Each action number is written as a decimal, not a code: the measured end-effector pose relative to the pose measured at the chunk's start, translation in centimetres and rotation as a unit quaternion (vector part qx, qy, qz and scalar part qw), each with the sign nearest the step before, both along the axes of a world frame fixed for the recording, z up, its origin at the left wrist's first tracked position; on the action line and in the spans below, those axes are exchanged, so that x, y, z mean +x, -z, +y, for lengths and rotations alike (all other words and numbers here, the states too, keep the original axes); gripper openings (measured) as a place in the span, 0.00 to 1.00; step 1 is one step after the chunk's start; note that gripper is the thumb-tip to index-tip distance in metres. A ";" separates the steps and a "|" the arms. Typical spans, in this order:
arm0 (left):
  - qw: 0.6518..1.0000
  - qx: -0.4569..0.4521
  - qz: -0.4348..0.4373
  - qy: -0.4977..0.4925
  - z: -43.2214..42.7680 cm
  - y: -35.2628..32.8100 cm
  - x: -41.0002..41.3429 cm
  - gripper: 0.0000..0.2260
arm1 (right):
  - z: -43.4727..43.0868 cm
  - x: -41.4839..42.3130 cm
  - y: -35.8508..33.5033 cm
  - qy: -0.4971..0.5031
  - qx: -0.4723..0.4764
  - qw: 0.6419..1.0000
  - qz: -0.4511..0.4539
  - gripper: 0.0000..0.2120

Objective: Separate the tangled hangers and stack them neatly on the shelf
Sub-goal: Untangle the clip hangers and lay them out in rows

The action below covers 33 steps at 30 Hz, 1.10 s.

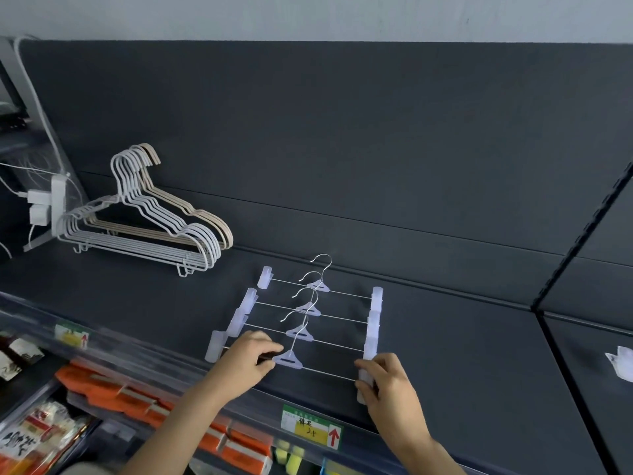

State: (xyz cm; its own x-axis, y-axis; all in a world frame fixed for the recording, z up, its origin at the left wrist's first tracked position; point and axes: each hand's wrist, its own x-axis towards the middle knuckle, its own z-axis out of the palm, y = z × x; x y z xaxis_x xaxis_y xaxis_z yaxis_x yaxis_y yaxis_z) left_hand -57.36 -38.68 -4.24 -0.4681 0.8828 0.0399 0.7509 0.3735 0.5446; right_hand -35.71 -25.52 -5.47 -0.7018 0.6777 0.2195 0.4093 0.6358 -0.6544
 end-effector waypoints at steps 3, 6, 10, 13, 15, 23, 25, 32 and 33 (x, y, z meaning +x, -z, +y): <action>1.000 0.019 0.014 0.017 0.9 -0.8 0.8 0.15 | 0.3 1.0 -0.5 0.019 0.039 0.999 0.010 0.16; 0.998 0.047 0.016 0.030 2.6 -1.8 2.4 0.13 | 1.2 2.8 -1.0 0.045 0.053 0.998 0.010 0.15; 0.995 0.068 0.014 0.067 5.9 -3.2 6.4 0.13 | 3.8 7.0 -1.4 0.091 0.069 0.993 -0.023 0.16; 0.993 0.074 0.013 0.092 9.2 -3.6 10.2 0.12 | 6.6 11.4 -1.6 0.128 0.111 0.981 -0.097 0.18; 0.990 0.084 0.014 0.109 11.6 -3.6 13.2 0.11 | 8.5 15.2 -1.7 0.151 0.143 0.967 -0.146 0.22; 0.985 0.044 0.040 0.163 21.7 -3.8 29.9 0.14 | 15.4 32.6 -2.2 0.223 0.185 0.928 -0.234 0.25; 0.985 0.032 0.030 0.170 23.9 -3.9 34.3 0.14 | 17.0 36.7 -2.2 0.218 0.162 0.934 -0.231 0.22; 0.983 0.016 0.030 0.180 29.7 -3.9 44.4 0.11 | 21.8 46.7 -3.4 0.232 0.100 0.953 -0.169 0.19; 0.983 0.012 0.033 0.182 30.4 -3.8 45.3 0.11 | 22.4 47.7 -3.3 0.237 0.092 0.952 -0.171 0.19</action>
